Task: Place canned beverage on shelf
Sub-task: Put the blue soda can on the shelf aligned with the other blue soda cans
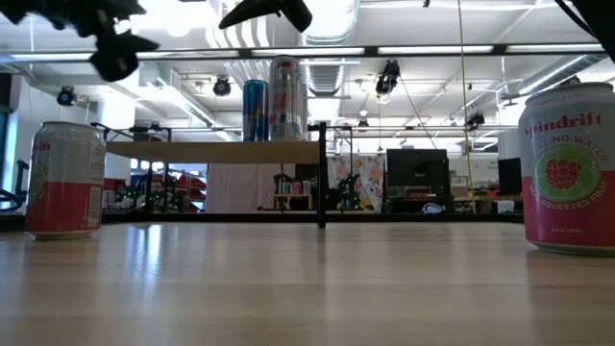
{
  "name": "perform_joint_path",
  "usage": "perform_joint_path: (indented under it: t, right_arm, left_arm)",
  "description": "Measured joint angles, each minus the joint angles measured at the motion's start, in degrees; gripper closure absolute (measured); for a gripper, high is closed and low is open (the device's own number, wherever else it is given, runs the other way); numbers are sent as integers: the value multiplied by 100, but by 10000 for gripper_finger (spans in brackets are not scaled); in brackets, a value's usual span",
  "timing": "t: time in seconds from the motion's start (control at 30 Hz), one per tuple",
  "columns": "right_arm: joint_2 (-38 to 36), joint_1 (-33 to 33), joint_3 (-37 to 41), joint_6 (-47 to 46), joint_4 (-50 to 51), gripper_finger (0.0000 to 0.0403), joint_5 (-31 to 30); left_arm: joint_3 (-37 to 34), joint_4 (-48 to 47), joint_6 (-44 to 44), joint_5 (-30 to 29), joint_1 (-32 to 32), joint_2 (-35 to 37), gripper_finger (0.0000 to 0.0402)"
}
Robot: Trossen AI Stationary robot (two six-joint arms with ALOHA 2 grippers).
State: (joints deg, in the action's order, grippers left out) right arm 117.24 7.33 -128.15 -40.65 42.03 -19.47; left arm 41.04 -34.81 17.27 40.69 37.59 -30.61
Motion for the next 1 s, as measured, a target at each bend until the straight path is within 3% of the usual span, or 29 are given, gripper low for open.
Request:
perform_joint_path:
  t: [0.2,0.37,0.53,0.8,1.0]
  right_arm:
    - [-27,123,-102,-44,754,184,-3]
    - [-27,285,-41,-645,1674,184,-3]
    - [-27,557,86,-935,2163,184,-4]
    - [-25,738,388,-570,2160,184,-107]
    - [-25,728,596,147,2152,184,-408]
  left_arm:
    - [-208,1189,272,-813,-1197,-663,216]
    - [-35,913,-64,-1942,-1801,-1055,216]
    - [124,620,37,-2020,-1883,-997,216]
    - [-118,545,1071,-2215,-2323,-595,216]
    - [-208,608,2093,-3482,-3572,-511,216]
